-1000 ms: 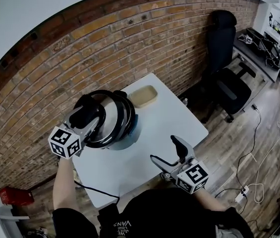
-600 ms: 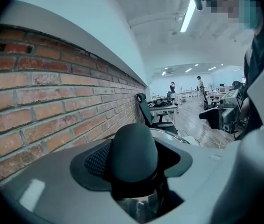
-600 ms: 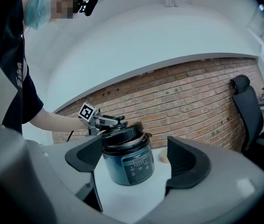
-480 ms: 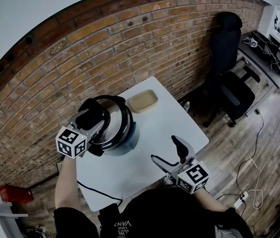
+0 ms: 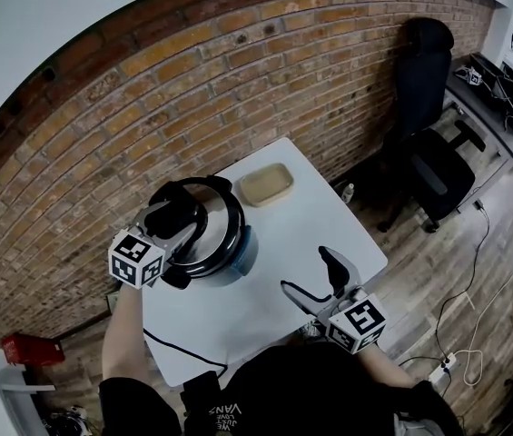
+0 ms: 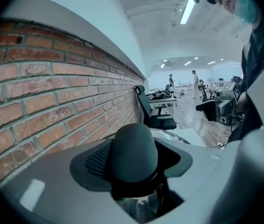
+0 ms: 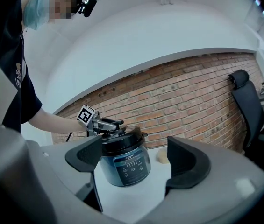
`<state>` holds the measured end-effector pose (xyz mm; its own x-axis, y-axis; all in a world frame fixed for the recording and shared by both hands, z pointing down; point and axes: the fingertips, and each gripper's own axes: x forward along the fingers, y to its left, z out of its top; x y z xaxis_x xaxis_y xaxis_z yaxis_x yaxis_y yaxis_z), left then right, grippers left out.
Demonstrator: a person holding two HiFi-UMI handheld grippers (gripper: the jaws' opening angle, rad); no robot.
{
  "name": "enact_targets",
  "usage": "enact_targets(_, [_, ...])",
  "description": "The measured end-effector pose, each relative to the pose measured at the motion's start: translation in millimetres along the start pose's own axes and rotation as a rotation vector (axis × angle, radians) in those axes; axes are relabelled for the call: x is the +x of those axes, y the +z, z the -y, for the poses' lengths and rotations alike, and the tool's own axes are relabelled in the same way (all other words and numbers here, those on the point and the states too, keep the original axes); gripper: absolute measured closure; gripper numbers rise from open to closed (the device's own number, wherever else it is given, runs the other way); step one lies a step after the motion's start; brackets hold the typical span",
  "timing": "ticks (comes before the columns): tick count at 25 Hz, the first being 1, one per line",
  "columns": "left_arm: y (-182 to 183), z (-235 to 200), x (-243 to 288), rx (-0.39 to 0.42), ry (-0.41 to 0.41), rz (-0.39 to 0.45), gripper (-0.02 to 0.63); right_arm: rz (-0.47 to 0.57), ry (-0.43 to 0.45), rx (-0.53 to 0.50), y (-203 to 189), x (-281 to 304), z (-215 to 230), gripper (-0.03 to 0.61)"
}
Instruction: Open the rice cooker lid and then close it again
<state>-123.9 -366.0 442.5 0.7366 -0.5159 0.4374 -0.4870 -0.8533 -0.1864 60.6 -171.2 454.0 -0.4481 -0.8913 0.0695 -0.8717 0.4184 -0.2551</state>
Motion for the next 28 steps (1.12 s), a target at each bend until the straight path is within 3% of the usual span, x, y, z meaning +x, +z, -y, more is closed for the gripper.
enact_targets(28, [-2,-1,2,-0.023,-0.038,-0.018,0.333,-0.018,0.040,0.036,-12,3,7,0.150])
